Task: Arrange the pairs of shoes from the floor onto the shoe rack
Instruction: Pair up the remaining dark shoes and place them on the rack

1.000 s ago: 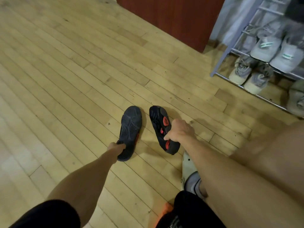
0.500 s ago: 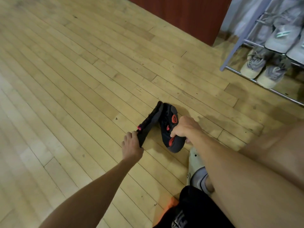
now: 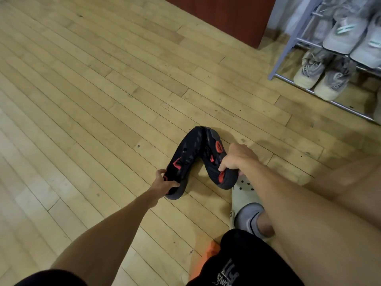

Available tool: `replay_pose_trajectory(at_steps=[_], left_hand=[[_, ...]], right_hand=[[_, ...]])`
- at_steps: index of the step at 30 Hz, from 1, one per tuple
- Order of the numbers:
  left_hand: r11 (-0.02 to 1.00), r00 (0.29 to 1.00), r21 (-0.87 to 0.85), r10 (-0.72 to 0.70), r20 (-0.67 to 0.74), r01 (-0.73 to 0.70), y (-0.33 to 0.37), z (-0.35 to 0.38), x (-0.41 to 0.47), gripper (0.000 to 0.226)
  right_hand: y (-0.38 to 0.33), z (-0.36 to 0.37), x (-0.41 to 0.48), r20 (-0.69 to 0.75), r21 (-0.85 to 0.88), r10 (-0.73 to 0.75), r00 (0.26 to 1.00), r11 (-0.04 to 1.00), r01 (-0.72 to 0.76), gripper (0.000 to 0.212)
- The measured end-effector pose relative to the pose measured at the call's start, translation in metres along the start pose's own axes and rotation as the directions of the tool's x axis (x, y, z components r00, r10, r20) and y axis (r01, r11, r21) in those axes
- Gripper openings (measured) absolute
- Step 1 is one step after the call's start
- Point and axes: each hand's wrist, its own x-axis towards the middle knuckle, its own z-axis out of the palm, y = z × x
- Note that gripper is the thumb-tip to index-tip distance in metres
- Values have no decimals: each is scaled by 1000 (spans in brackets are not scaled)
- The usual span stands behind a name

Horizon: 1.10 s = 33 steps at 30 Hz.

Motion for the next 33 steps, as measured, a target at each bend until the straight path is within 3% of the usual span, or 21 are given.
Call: replay_pose_trajectory(at_steps=[4, 8, 11, 16, 18, 21, 23, 26, 30, 33], left_hand=[[991, 998, -119, -68, -12, 66, 0, -3, 10, 81], [994, 994, -53, -96, -61, 93, -3, 3, 13, 59], [988, 987, 2, -156, 39, 156, 3, 16, 8, 41], [957, 942, -118, -230, 243, 264, 10, 10, -4, 39], [956, 938, -156, -199, 284, 250, 13, 0, -10, 39], [940, 943, -253, -152, 295, 230, 21, -17, -18, 33], [927, 953, -312, -122, 277, 209, 29, -27, -25, 25], [901, 970, -405, -59, 236, 153, 44, -40, -38, 15], [884, 984, -468, 87, 155, -4, 86, -55, -62, 21], [846, 970, -513, 224, 96, -145, 135, -58, -88, 20]], right_hand=[[4, -2, 4, 21, -20, 10, 1000, 1000, -10, 53], [6, -3, 5, 37, -40, 7, 999, 999, -5, 49], [7, -3, 7, 33, -88, 4, 999, 996, -1, 46], [4, -5, 9, 9, -152, 3, 1000, 988, -1, 39], [2, -6, 10, 77, -95, 43, 996, 995, -36, 43], [-1, -12, 11, 241, 201, 119, 963, 965, -169, 57], [-3, -22, 8, 206, 367, 120, 971, 911, -190, 59], [-15, -44, -10, 109, 507, 63, 992, 855, -110, 52], [-25, -89, -35, -46, 547, 8, 999, 837, 19, 43], [-26, -135, -55, -268, 485, -24, 963, 860, 156, 21]])
